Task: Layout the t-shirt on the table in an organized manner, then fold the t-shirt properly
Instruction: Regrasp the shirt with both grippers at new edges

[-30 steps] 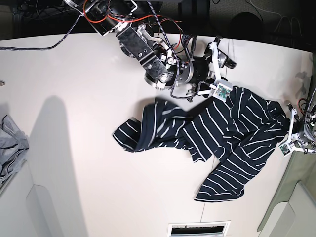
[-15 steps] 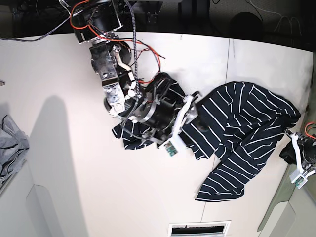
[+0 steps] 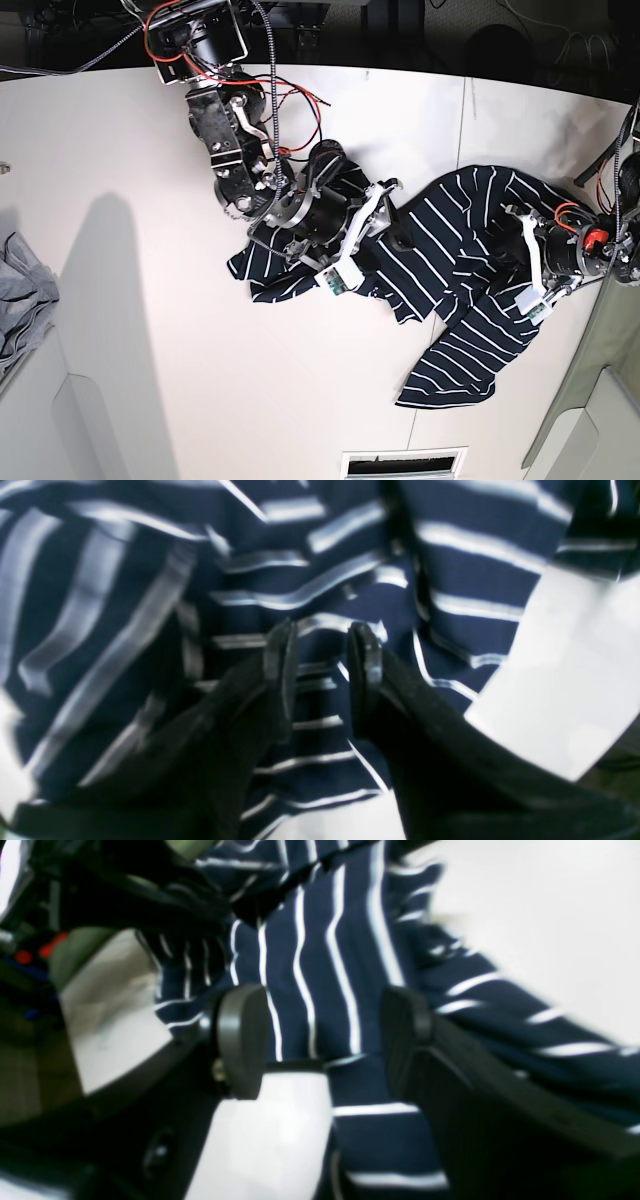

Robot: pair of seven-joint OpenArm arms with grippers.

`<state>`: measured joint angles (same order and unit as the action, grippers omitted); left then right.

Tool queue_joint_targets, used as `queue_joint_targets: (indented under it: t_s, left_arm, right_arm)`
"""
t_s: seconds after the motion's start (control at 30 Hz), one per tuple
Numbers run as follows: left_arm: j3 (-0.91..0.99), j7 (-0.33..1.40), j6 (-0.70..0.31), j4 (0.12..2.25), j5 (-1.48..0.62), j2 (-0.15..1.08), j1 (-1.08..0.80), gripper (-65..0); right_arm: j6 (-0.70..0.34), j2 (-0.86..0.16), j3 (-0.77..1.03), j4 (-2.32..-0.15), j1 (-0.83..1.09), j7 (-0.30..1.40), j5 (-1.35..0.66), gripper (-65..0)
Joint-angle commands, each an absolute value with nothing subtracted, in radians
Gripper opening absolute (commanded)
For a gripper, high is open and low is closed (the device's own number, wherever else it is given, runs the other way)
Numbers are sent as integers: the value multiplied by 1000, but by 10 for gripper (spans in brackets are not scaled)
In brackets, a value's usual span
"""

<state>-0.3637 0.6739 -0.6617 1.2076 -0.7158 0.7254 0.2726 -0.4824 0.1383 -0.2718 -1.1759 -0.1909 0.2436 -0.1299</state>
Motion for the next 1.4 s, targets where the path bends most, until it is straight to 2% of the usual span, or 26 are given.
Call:
queue_joint_targets:
  t_s: [0.0,0.07,0.17,0.23,0.33,0.5,0.67,0.73,0.9,1.0,1.17,1.37]
  left_arm:
    - [-351,645,-645,1218,-718,748,292,-454]
    - [-351,642,-640,1218,-717,748,279,-454]
    - [-351,644,-640,1218,-717,748,273,-454]
    - [-351,644,-640,1218,-717,748,274,-454]
    - [-351,644,-640,1218,-717,748,274,-454]
    - [-351,644,-640,1218,-717,748,274,-454]
    - [-351,656,-641,1218,-717,748,273,-454]
    - [-351,655,-641,1218,-718,748,268,-454]
    - [-351,654,-640,1218,-722,747,266,-454]
    - [-351,651,-641,1218,-721,745,266,-454]
    - [-351,646,-641,1218,-721,745,266,-454]
    - [-351,647,-641,1218,-721,745,266,-454]
  right_arm:
    - [-477,152,-286,-1174,-210,195,-139,-300]
    - [-471,152,-314,-1146,-210,177,-131,-301]
    - [-453,152,-329,-1116,-210,177,-107,-386]
    - [-412,152,-329,-1109,-210,174,-109,-412]
    - [-368,152,-329,-1118,-210,158,-108,-410]
    - [-368,152,-329,-1184,-210,157,-72,-410]
    - [-300,152,-329,-1227,-226,162,-60,-306]
    - [-282,152,-329,-1218,-245,163,-40,-303]
    - [-284,152,-330,-1083,-316,160,-32,-303]
    - [-320,152,-330,-989,-348,149,-57,-306]
    - [-365,152,-330,-990,-340,131,-78,-369]
    - [-444,152,-330,-1007,-330,131,-100,-369]
